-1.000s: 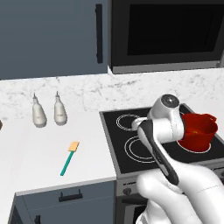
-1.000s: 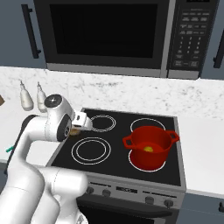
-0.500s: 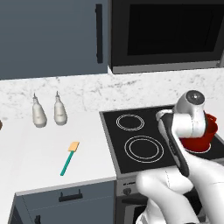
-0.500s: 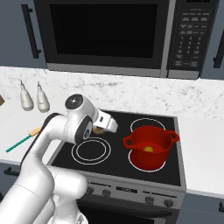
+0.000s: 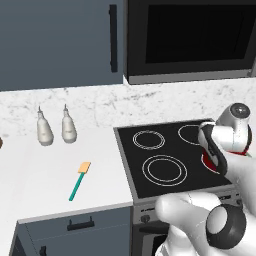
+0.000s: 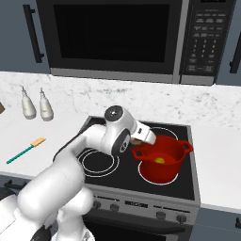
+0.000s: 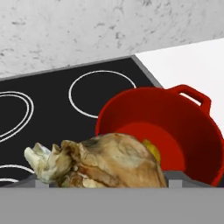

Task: Put the lemon and onion in the pot. Retrieve the spatula and lightly stir the vegetables in the pot.

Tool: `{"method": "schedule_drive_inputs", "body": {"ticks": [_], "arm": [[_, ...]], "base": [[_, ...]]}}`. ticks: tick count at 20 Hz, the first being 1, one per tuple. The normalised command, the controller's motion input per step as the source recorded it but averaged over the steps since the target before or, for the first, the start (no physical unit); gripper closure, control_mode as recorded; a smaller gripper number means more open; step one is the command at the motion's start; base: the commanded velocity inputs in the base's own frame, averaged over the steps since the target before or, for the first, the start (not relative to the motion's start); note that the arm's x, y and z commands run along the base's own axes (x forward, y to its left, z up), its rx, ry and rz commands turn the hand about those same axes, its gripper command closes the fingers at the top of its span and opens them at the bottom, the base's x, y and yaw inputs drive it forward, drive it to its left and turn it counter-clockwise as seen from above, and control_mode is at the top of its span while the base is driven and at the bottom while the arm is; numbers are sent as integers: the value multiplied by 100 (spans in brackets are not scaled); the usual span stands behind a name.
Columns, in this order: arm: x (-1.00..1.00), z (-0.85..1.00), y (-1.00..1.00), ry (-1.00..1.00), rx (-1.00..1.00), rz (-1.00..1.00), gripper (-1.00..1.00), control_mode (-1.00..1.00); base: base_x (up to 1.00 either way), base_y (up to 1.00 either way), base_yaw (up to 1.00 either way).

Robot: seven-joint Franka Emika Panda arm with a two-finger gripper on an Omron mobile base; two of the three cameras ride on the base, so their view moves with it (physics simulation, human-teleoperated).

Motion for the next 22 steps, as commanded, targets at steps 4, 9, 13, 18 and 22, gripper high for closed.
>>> {"method": "schedule_drive_inputs", "body": {"ticks": [4,9,13,18,22], "arm": [[27,-33,-82,3,0,0,100,-100],[15,-50,-50,1,0,0,100,-100],[21,-41,-31,0,0,0,100,-100],[18,-30,-21,0,0,0,100,-100],[5,-29,-3,0,1,0,100,-100]], "base": [[0,0,0],[0,0,0],[0,0,0],[0,0,0],[0,0,0]]}}
